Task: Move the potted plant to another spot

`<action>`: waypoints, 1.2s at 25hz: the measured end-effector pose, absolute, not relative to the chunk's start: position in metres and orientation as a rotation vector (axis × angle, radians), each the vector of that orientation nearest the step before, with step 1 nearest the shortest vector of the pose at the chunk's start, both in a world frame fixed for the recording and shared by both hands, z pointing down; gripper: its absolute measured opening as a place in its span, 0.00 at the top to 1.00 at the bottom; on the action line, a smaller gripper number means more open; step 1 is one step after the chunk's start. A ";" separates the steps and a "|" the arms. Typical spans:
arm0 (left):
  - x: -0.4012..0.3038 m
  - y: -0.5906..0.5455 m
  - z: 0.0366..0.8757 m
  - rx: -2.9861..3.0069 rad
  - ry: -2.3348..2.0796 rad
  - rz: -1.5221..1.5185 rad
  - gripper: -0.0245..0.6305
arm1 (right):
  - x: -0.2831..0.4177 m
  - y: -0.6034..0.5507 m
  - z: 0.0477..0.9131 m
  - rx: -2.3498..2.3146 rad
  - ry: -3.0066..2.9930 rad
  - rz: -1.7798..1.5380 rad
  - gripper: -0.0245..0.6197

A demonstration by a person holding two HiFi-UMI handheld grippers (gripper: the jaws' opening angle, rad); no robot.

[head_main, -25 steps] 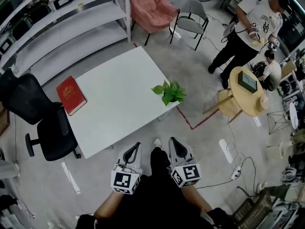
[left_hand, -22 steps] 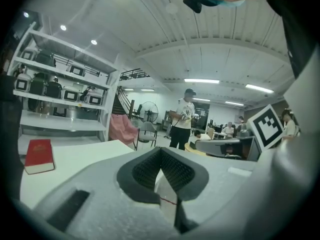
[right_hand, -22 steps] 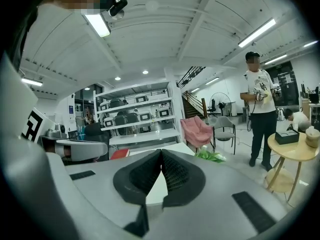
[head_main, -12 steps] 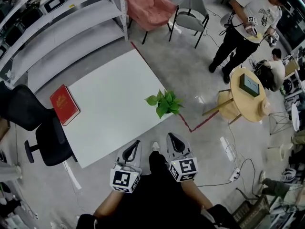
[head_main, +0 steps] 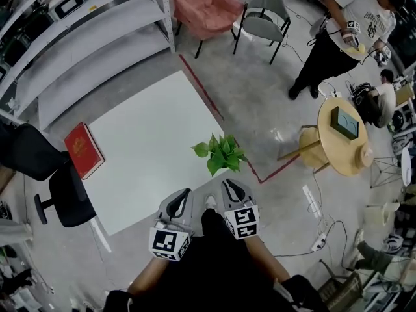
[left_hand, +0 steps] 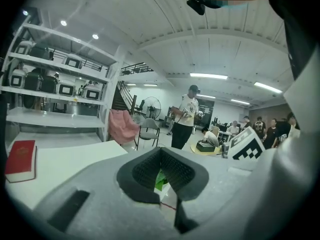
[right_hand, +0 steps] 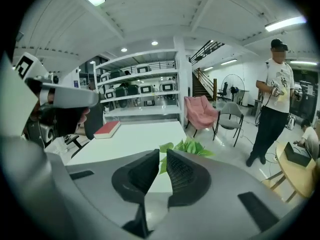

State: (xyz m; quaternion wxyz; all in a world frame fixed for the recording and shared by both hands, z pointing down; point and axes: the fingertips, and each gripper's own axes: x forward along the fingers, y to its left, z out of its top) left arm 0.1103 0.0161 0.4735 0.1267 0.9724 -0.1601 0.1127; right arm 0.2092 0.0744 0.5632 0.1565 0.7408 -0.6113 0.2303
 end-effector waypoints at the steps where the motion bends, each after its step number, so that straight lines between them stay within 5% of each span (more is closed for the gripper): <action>1: 0.116 0.013 0.474 2.827 -0.472 0.331 0.94 | 0.213 0.071 0.570 2.084 -1.745 0.673 0.94; 30: 0.169 -0.029 0.501 2.773 -0.581 0.420 0.94 | 0.248 0.032 0.716 1.366 -1.558 0.601 0.91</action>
